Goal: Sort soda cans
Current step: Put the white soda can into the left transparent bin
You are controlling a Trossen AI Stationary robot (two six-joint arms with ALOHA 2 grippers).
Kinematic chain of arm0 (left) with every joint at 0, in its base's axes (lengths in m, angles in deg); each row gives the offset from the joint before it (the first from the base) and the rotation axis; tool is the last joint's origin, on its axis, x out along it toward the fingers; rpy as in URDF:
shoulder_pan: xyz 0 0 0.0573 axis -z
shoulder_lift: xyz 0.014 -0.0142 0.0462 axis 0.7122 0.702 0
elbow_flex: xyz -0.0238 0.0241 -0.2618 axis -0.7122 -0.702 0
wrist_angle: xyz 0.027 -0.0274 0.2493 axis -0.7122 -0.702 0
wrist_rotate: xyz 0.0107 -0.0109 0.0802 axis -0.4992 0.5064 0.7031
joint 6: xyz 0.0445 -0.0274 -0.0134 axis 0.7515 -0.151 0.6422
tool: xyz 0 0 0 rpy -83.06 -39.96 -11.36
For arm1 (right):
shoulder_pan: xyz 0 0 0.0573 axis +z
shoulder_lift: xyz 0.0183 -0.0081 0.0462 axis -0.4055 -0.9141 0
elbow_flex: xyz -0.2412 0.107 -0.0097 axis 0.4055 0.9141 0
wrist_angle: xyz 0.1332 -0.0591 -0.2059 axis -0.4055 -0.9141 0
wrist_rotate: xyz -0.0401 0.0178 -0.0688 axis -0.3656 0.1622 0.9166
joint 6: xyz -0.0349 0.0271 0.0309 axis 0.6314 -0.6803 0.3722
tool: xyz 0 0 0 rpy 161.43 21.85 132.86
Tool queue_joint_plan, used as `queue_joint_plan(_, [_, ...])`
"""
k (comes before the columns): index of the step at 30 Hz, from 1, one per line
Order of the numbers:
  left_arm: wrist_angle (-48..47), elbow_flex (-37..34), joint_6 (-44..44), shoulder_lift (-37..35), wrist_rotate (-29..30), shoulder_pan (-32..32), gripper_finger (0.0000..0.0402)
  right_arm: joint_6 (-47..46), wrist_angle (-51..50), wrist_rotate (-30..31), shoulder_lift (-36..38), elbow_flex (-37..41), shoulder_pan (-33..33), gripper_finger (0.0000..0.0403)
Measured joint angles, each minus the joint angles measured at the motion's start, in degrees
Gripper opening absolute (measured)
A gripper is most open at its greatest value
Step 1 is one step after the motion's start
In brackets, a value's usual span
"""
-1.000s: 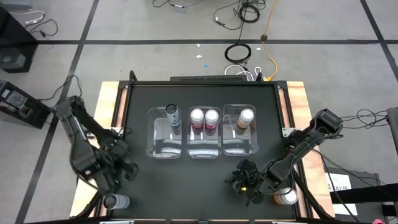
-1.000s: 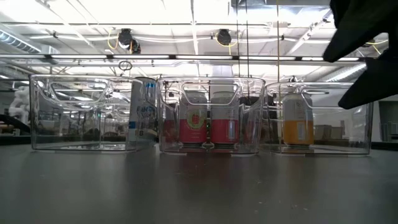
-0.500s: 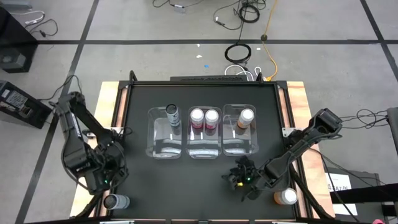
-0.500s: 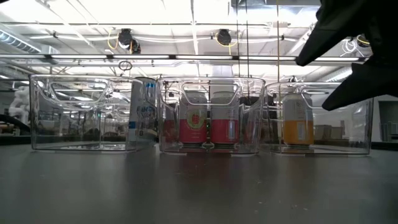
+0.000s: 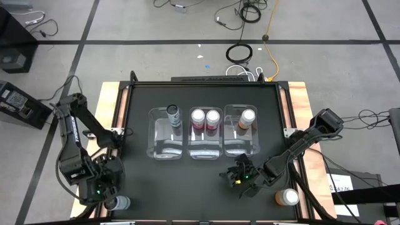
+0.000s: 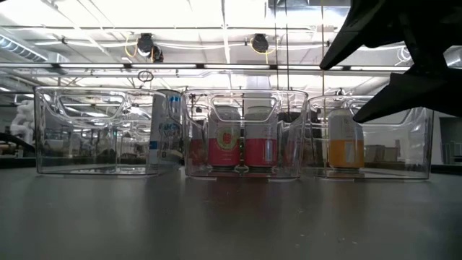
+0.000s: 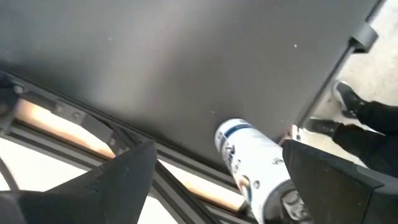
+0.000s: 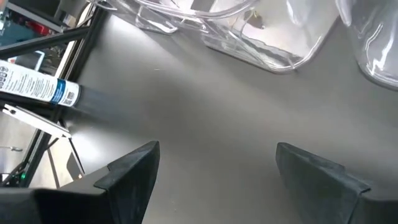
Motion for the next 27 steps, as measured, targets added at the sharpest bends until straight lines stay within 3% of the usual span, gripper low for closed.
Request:
queue_joint_plan(13, [7.8,0.0,-2.6,0.6,-0.6,0.1,0.0359,-1.4,2.6,0.0,0.0,0.0,-0.1,0.0313])
queue_joint_plan(19, [8.3,0.0,-1.0,5.2,-6.5,0.2,0.0359,-1.4,3.0,0.0,0.0,0.0,-0.1,0.0313])
queue_joint_plan(27, [12.2,0.0,-1.5,7.7,-7.3,1.7,0.0359,-2.8,3.0,0.0,0.0,0.0,0.0,0.0313])
